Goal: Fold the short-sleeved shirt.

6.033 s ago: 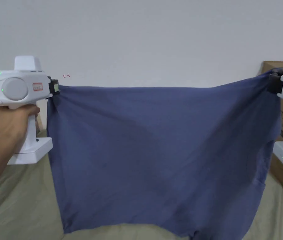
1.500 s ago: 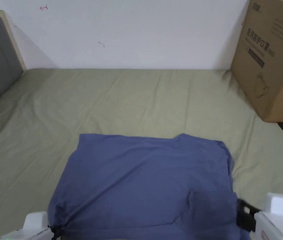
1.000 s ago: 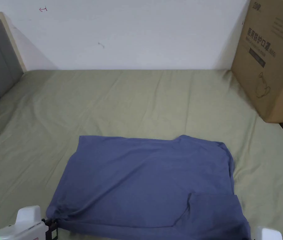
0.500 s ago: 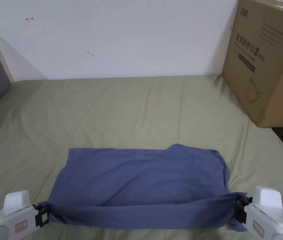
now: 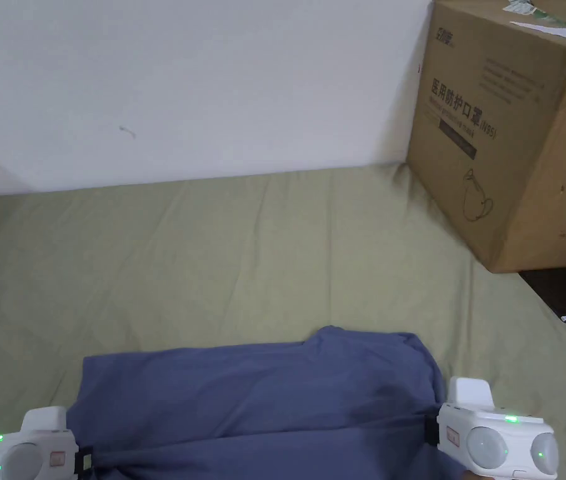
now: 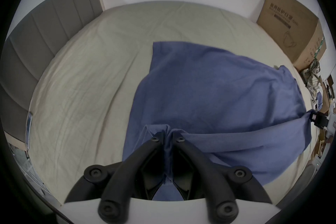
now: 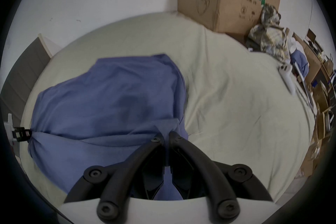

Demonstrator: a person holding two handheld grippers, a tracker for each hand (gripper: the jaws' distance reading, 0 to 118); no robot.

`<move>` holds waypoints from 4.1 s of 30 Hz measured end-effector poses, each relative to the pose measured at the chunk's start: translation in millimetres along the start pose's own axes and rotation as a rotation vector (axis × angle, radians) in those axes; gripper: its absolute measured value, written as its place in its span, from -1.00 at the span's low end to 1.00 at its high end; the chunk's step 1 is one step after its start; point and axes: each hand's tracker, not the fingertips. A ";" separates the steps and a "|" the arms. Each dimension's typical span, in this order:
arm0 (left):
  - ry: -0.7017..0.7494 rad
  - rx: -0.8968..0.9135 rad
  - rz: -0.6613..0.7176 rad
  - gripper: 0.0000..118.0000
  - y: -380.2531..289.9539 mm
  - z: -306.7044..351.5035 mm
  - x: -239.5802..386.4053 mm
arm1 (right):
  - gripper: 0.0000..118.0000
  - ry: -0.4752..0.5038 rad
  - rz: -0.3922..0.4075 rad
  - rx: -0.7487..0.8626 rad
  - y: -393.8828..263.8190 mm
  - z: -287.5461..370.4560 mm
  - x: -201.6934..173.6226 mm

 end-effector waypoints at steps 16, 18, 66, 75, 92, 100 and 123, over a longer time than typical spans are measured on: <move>-0.162 0.340 0.147 0.83 -9.1 100.6 8.0 | 0.70 0.040 0.000 0.305 4.9 100.6 -11.7; -0.185 0.464 0.147 0.83 -12.8 136.2 14.9 | 0.70 0.047 0.036 0.425 6.5 134.0 -9.9; 0.005 0.018 0.133 -0.87 -75.4 29.8 -30.9 | -0.84 -0.021 0.063 0.412 -37.6 152.7 -6.5; -0.050 0.070 0.126 -0.97 -74.6 49.4 -32.3 | 0.75 -0.028 -0.014 0.000 -62.5 43.6 16.9; -0.085 0.124 0.172 -0.97 -95.7 103.3 -45.0 | -0.79 0.061 -0.016 0.055 -75.5 89.0 25.8; -0.098 0.061 0.200 -0.97 -166.1 121.5 -42.5 | -0.79 0.054 -0.024 -0.016 -122.8 88.9 52.2; -0.183 0.734 0.149 0.79 -86.5 250.9 17.3 | 0.61 0.045 0.104 0.679 -30.1 272.2 -25.6</move>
